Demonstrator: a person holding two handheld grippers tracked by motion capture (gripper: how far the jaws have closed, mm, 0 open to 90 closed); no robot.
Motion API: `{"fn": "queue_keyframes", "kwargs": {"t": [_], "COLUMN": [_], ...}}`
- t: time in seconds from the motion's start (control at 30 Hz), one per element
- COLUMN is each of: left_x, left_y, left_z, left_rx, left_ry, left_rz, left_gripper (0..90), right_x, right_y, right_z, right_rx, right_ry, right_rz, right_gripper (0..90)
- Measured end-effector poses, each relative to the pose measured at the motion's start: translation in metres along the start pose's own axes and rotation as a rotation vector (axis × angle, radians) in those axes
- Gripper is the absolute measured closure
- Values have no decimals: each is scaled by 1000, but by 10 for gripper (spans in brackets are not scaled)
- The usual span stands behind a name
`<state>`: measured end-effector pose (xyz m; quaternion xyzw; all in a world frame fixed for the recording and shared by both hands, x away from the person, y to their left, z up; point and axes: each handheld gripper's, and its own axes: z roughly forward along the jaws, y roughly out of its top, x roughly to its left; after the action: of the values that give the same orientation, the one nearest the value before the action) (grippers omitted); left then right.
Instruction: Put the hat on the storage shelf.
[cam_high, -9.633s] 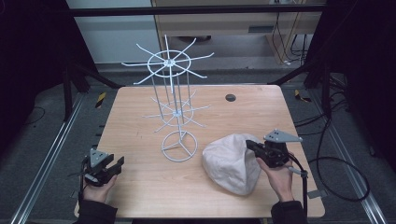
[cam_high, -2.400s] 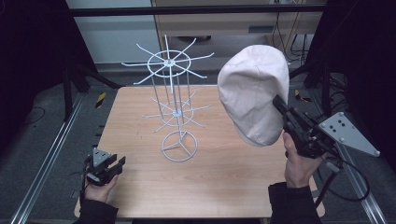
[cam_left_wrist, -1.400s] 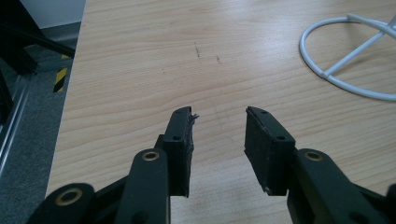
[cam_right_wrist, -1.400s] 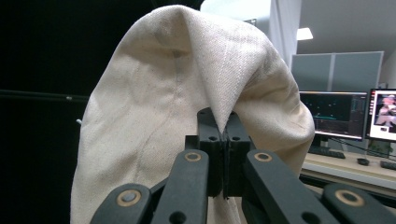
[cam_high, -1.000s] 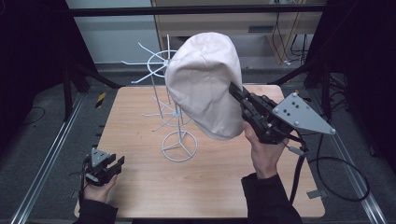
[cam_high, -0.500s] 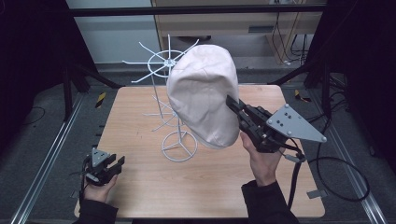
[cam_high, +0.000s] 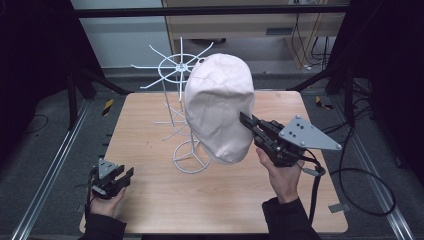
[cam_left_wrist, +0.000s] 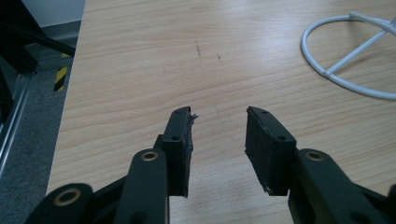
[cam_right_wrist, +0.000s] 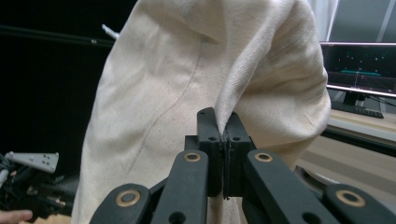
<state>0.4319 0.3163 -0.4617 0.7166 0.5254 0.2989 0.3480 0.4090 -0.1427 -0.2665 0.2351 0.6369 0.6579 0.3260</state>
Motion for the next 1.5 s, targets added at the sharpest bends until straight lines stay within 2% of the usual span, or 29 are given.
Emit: {"fn": "queue_keyframes", "kwargs": {"t": [0.27, 1.03, 1.37, 1.5], "left_x": [0, 0, 0, 1], "left_y": [0, 0, 0, 0], "left_z": [0, 0, 0, 0], "left_rx": [1, 0, -1, 0], "left_ry": [1, 1, 2, 4], "left_rz": [2, 1, -2, -3], "left_gripper": [606, 606, 603, 597], "right_x": [-4, -4, -3, -5], "right_y": [-9, -24, -27, -30], "right_z": [1, 9, 8, 6], "right_rx": [52, 139, 158, 162], "right_ry": [13, 17, 7, -7], "right_rz": [6, 16, 15, 34], "right_gripper": [886, 801, 687, 537]}}
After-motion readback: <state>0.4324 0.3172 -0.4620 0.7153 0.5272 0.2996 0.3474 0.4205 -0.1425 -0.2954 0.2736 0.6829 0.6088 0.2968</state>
